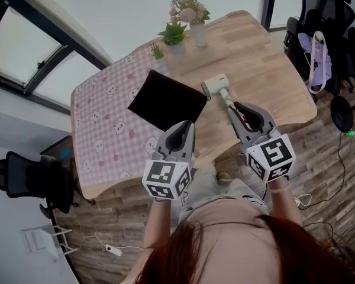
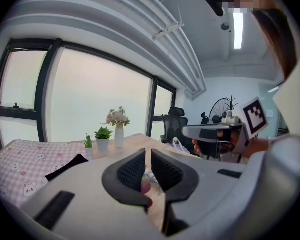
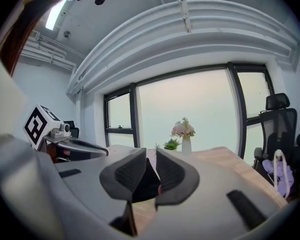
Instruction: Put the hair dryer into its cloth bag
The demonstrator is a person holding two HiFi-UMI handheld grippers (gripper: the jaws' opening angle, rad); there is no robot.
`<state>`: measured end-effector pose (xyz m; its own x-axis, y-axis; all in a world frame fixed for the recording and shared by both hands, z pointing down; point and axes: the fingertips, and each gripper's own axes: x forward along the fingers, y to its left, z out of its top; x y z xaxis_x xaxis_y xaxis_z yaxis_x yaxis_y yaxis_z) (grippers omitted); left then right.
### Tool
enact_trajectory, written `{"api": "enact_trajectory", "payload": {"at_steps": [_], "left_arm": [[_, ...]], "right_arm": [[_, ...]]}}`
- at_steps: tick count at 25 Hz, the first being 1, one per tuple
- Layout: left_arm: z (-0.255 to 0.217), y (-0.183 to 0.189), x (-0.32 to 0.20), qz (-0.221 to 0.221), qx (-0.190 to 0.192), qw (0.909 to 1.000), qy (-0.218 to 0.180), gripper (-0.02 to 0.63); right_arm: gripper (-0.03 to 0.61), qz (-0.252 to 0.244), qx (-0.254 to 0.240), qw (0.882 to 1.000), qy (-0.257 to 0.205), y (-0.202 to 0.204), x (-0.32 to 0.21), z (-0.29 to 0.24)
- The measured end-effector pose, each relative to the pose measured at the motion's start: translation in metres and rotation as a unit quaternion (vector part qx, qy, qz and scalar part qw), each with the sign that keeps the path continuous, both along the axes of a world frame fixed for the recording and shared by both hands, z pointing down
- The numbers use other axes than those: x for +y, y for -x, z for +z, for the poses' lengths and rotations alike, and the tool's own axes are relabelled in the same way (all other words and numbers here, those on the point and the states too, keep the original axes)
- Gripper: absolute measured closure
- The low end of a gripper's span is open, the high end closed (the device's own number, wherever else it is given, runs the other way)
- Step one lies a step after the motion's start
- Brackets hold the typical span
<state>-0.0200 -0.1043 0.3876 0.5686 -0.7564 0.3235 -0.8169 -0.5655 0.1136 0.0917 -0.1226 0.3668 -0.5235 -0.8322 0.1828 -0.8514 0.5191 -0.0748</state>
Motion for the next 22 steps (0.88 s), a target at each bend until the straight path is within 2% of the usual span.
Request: {"api": "enact_trajectory", "payload": {"at_steps": [16,22], "left_arm": [[0.060,0.027,-0.059,0.047,-0.034,0.9958,0.071,0.595],[0.087,0.033,-0.072,0.069,-0.037,0.9909,0.110,0.537]], "right_arm": [[0.468,0.042,0.055,0.996,0.061,0.002,-0.057,0.066],[0.460,0.063,0.068,0.992,0.088,0.000,-0.073,0.093]]}}
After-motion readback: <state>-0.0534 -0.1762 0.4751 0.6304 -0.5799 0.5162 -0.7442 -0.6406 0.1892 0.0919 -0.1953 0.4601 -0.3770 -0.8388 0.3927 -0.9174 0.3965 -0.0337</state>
